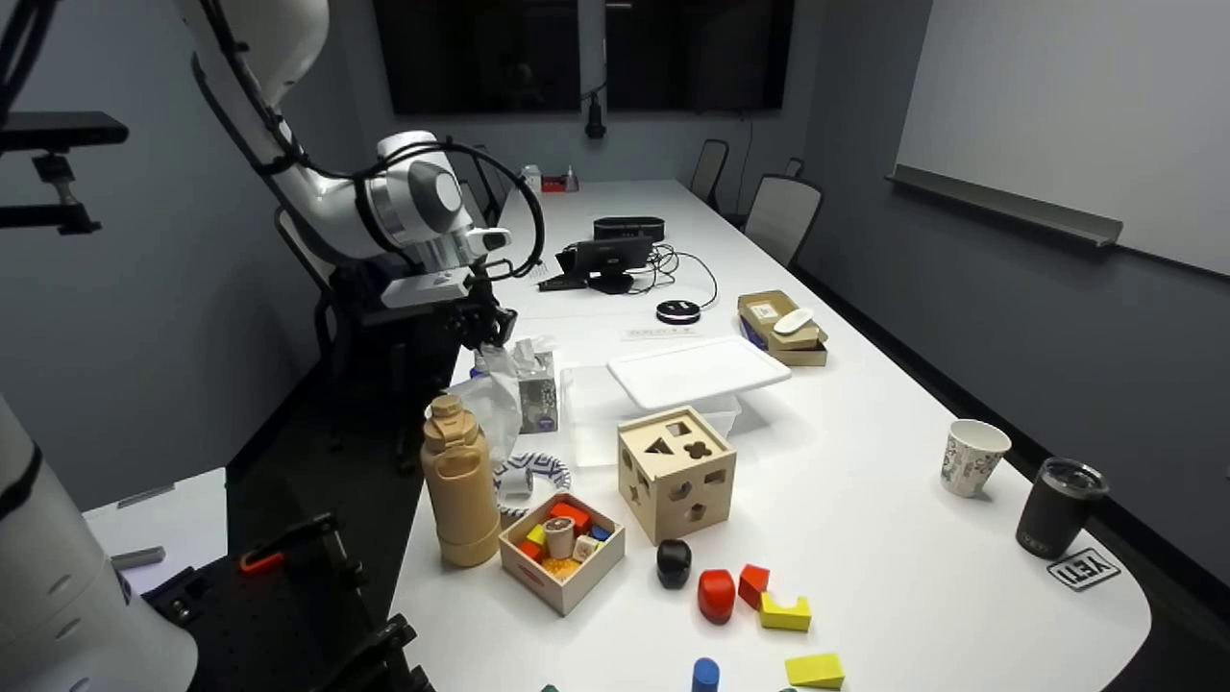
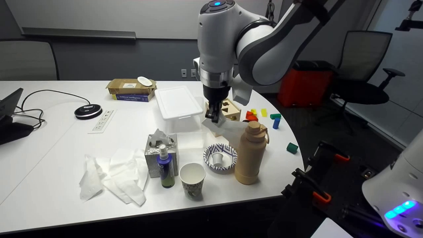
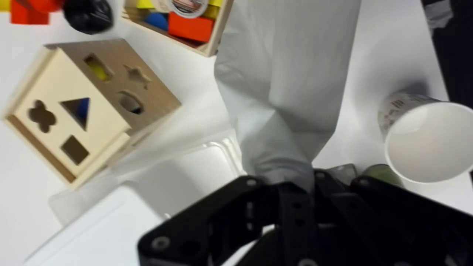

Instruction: Move the beige bottle to the left then use the white napkin to wipe the top of the bottle.

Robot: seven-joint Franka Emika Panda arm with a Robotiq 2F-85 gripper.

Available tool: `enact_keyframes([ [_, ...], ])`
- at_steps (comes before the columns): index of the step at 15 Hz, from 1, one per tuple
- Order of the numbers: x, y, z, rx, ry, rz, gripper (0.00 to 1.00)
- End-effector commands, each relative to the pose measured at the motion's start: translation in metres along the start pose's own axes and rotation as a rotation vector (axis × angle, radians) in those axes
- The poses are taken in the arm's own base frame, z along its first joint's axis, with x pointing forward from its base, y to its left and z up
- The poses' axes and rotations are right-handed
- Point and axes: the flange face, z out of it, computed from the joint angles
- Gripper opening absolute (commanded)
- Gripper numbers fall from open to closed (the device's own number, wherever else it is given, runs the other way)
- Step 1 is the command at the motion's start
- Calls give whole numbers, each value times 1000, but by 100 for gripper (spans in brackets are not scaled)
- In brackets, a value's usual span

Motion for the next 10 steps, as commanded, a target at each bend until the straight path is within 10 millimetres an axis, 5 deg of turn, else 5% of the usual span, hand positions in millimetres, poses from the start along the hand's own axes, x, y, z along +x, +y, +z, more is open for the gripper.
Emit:
enact_keyframes([
  [1, 7, -33, 1, 168, 38, -88, 0],
  [5, -2, -65, -13, 358, -91, -204, 0],
  [10, -26, -39, -48, 305, -353, -193, 0],
])
